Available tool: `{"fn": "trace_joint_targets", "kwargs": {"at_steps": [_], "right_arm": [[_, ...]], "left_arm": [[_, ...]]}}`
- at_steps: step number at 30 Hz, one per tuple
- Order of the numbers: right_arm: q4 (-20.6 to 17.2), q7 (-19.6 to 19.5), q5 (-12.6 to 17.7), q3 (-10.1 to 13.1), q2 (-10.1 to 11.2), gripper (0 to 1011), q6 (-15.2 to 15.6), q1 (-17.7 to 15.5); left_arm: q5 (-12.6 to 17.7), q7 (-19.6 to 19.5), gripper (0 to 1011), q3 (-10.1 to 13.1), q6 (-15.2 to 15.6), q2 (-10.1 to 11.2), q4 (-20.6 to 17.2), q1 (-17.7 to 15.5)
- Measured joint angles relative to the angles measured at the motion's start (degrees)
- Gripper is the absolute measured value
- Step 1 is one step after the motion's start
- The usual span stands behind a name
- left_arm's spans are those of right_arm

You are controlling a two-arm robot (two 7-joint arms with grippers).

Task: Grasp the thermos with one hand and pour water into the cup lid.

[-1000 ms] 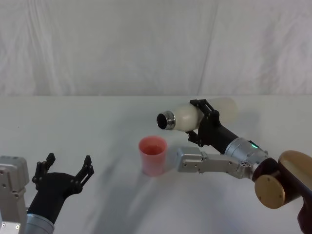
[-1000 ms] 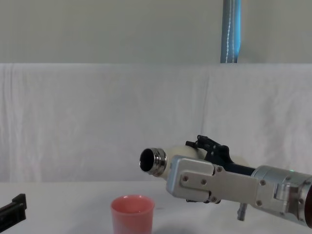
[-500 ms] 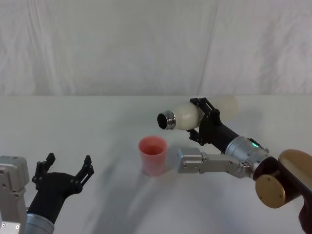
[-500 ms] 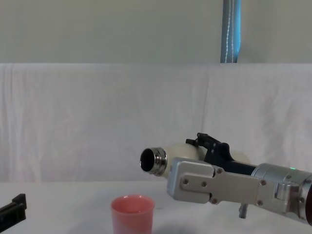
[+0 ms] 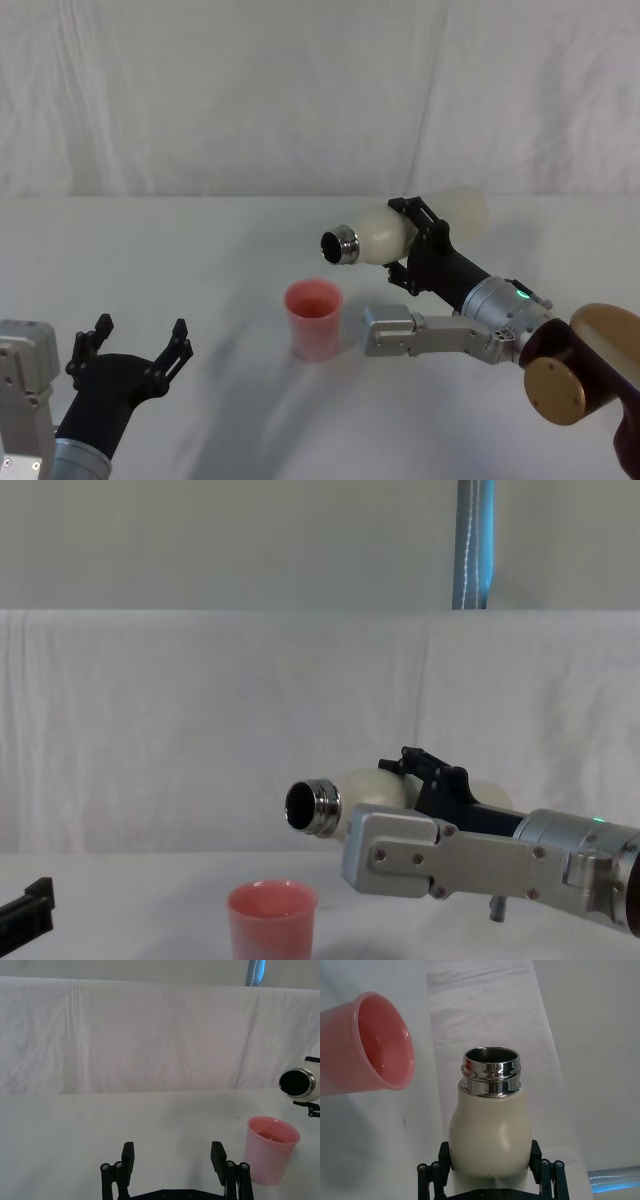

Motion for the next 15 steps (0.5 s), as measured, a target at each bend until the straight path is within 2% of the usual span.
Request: {"fn": "trace_joint_targets", "kwargs": {"at_steps": [15], "right_arm": [[0.10, -0.62, -1.11, -0.48, 0.18, 951, 0.30, 0.40]], "left_arm": [[0.00, 0.00, 1001, 0.00, 0.00, 0.00, 0.00, 0.00]]}}
